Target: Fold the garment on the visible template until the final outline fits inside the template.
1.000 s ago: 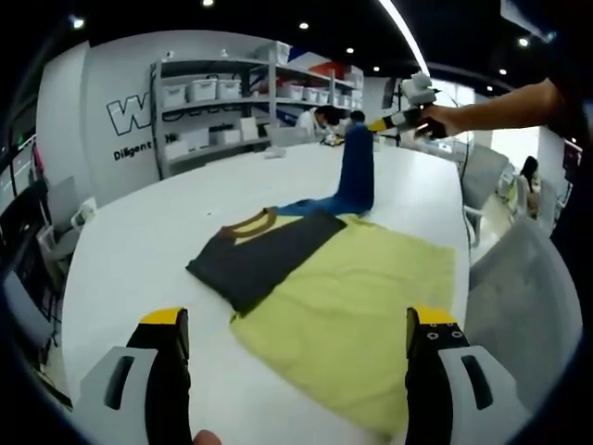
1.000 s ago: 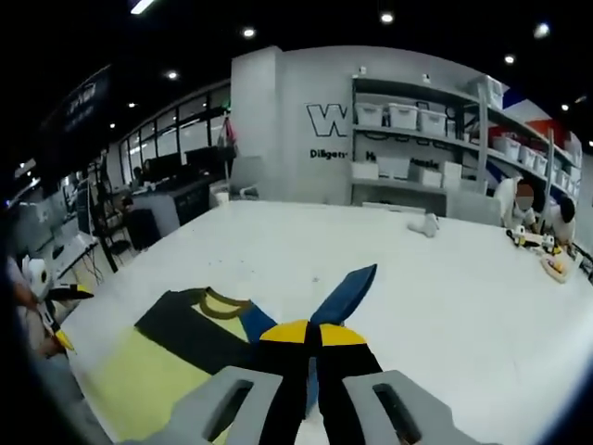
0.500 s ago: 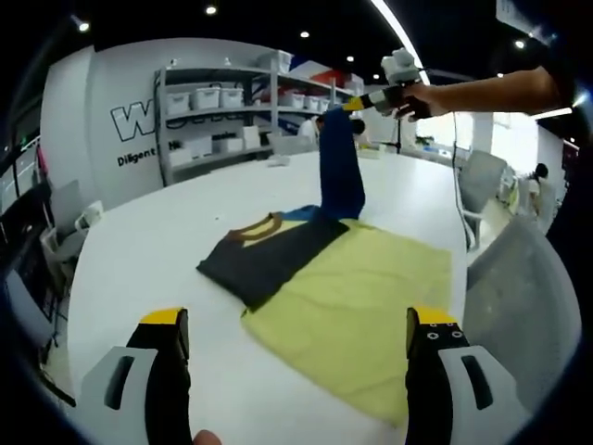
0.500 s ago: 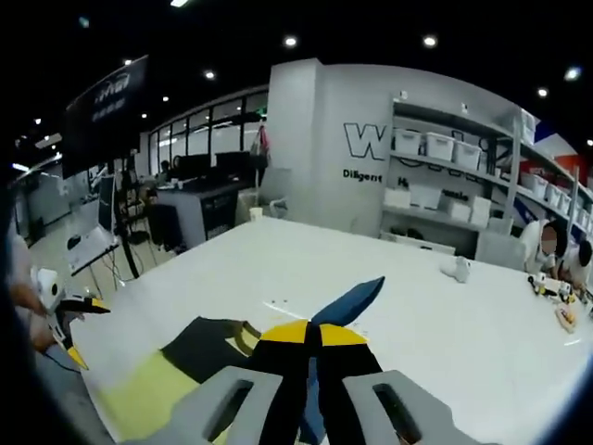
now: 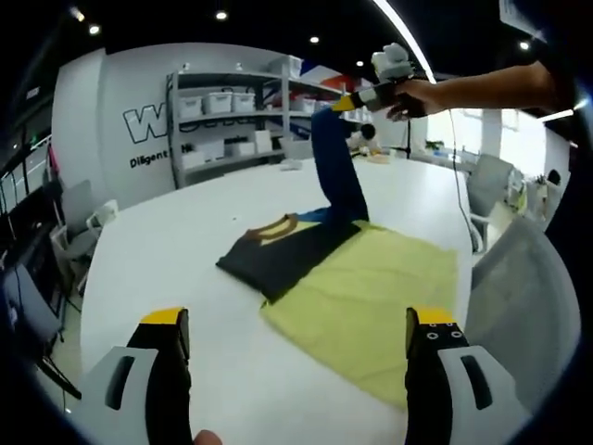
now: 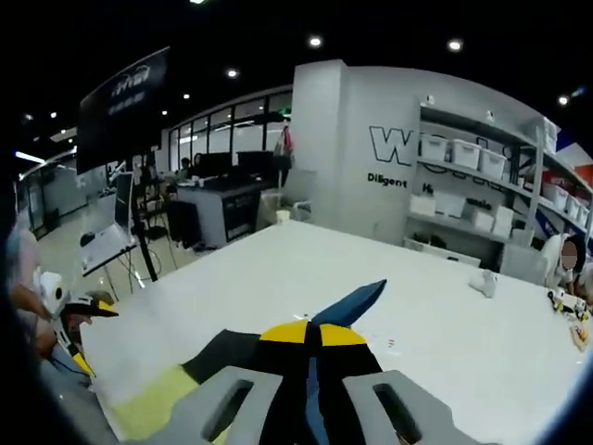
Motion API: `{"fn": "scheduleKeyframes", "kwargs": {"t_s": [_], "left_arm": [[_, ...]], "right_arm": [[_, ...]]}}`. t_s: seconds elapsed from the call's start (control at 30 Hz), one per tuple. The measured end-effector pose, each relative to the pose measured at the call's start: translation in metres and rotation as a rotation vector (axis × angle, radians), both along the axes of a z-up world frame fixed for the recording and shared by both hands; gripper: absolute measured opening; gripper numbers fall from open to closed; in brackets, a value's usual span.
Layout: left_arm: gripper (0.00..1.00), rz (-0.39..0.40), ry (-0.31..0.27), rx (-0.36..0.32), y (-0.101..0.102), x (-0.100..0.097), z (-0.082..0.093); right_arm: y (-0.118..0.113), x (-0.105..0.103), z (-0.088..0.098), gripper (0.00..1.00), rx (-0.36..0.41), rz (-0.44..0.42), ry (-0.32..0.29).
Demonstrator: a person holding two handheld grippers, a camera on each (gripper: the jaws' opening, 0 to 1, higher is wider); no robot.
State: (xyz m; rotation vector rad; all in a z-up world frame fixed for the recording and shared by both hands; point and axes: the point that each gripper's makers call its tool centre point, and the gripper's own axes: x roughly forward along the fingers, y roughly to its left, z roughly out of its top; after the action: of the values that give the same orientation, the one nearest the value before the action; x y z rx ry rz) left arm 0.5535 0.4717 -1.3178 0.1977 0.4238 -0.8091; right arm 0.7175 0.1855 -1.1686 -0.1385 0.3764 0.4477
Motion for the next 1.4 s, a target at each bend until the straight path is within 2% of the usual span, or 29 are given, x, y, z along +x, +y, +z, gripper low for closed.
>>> {"fn": "scheduleKeyframes", "kwargs": {"t_s": [0.3,0.47,0.7,1.4], "left_arm": [[0.94,0.017,0.006,-0.004,0.008,-0.002,-0.002],[0.94,0.030,0.014,-0.010,0.012,-0.004,-0.005],[0.94,0.033,0.019,-0.010,0.015,-0.007,-0.007],[0.96,0.045,0.046,-0.006,0.019,-0.016,-0.019]], "right_arm": [[0.029,-0.002,-0.024,0.00,-0.003,0.046,0.046],[0.036,0.004,-0.038,0.00,-0.013,0.059,0.065],[0.047,0.006,-0.057,0.00,0.012,0.055,0.102],[0.088,0.003,-0.093,0.00,0.003,0.114,0.165]]}}
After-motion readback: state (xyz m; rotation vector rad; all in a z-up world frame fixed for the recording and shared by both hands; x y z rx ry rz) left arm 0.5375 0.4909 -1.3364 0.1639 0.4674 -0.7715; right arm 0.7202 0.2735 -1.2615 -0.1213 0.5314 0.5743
